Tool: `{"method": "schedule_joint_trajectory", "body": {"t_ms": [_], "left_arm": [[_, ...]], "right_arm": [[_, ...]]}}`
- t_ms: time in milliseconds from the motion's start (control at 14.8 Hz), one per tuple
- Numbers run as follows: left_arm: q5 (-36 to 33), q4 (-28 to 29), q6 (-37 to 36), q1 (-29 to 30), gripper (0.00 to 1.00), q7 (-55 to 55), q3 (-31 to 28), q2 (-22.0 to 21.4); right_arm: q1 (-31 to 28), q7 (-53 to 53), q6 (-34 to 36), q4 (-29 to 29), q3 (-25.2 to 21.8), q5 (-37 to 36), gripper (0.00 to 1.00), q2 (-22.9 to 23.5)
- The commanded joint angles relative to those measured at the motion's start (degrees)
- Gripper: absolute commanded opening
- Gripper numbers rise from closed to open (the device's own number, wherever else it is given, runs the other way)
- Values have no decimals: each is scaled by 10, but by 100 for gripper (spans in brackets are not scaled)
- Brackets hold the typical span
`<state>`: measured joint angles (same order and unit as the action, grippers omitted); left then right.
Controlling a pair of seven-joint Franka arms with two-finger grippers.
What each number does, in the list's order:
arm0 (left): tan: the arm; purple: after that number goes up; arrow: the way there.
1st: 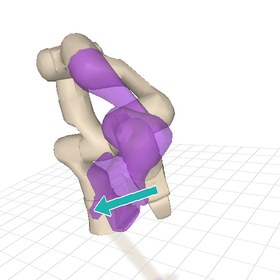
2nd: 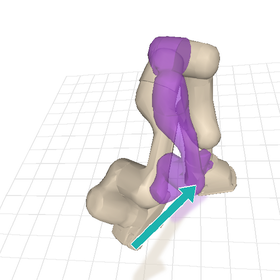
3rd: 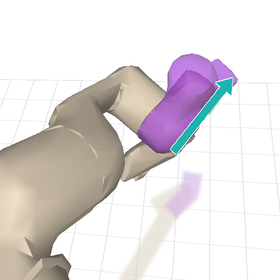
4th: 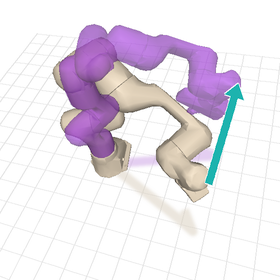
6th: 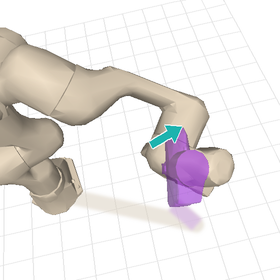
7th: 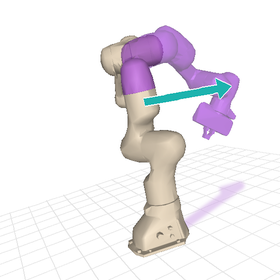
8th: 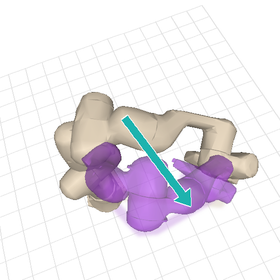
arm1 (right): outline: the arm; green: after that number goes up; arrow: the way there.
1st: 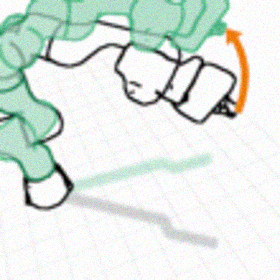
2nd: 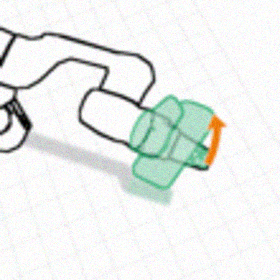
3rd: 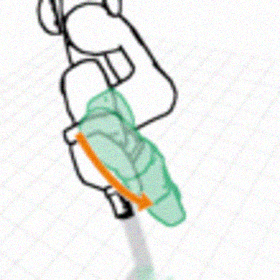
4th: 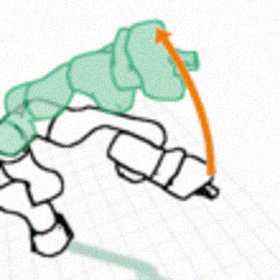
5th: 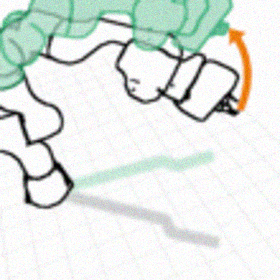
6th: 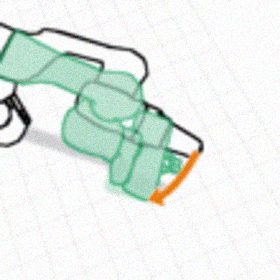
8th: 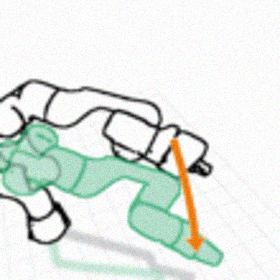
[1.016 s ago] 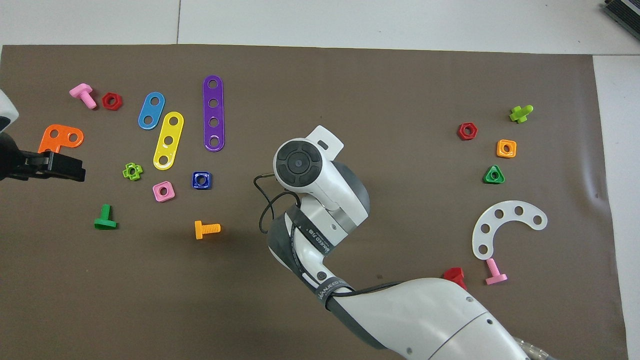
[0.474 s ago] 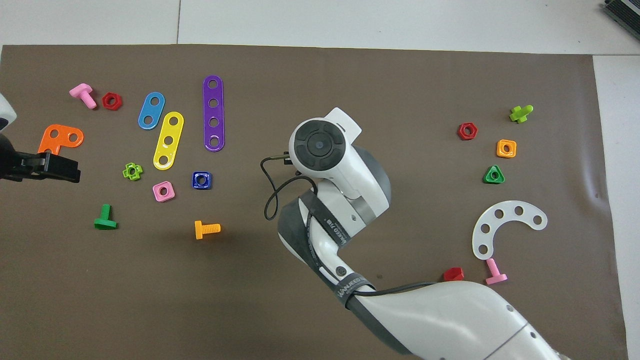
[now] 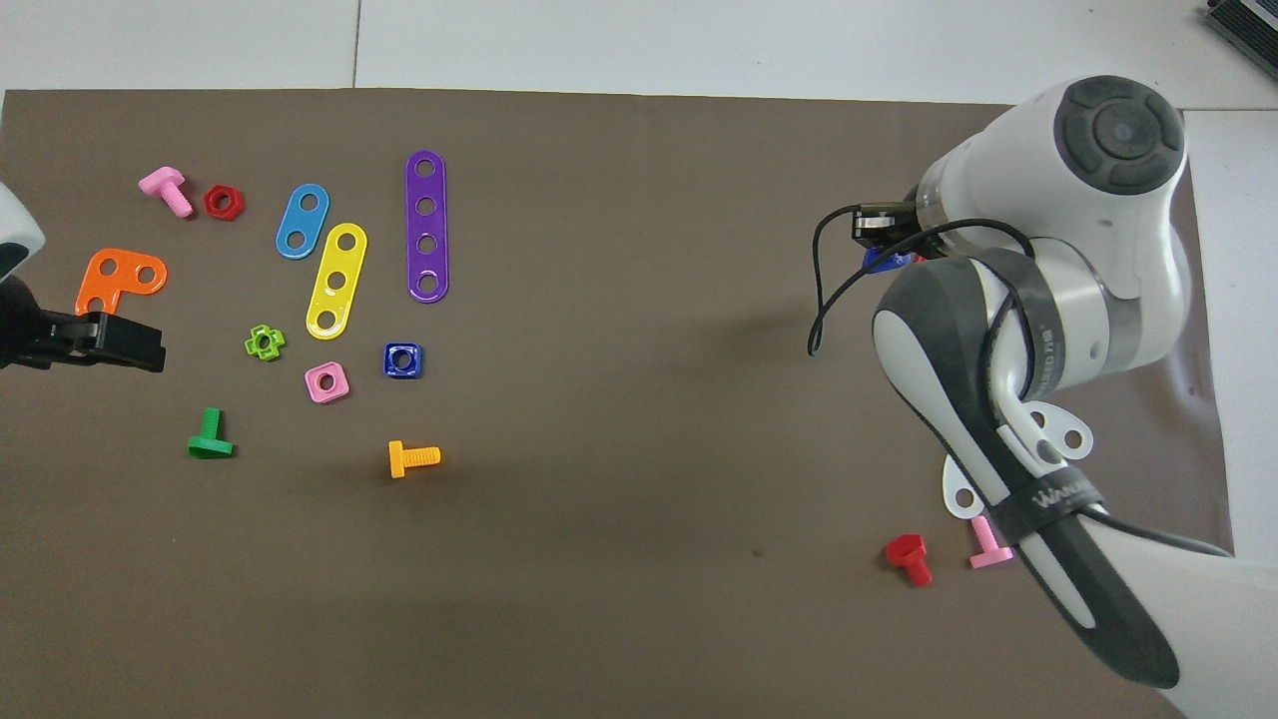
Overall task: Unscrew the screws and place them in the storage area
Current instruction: 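Carry the blue bolt beside the green triangle nut and release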
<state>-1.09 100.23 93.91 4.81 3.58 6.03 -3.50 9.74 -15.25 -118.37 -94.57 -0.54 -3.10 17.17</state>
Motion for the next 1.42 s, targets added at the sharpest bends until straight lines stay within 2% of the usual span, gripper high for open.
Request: {"method": "schedule_joint_trajectory", "body": {"t_ms": [0, 135, 203, 339, 610, 677, 745, 948, 1355], "left_arm": [[1, 34, 11, -4, 100, 6, -1, -27], [28, 35, 8, -3, 100, 6, -2, -28], [30, 35, 7, -4, 100, 6, -2, -29], [30, 37, 6, -6, 100, 6, -2, -30], [29, 42, 13, -4, 100, 1, -3, -35], [29, 42, 12, 0, 100, 1, -4, -35], [29, 42, 11, 3, 100, 1, -7, -35], [29, 42, 12, 5, 100, 0, -8, -36], [29, 42, 12, 5, 100, 0, -8, -35]], "right_arm": [[-46, 58, -79, -123, 12, 47, 0, -44], [-62, 90, -172, -208, 12, 65, 0, -54], [-70, 102, -201, -231, 12, 65, 0, -51], [-81, 127, -221, -263, 12, 65, 0, -52], [-88, 142, -223, -273, 12, 65, 0, -50], [-87, 136, -223, -272, 12, 65, 43, -49], [-87, 131, -222, -270, 12, 65, 99, -49], [-79, 95, -200, -232, 9, 65, 100, -63], [-88, 76, 36, -68, 0, 49, 100, -109]]}}
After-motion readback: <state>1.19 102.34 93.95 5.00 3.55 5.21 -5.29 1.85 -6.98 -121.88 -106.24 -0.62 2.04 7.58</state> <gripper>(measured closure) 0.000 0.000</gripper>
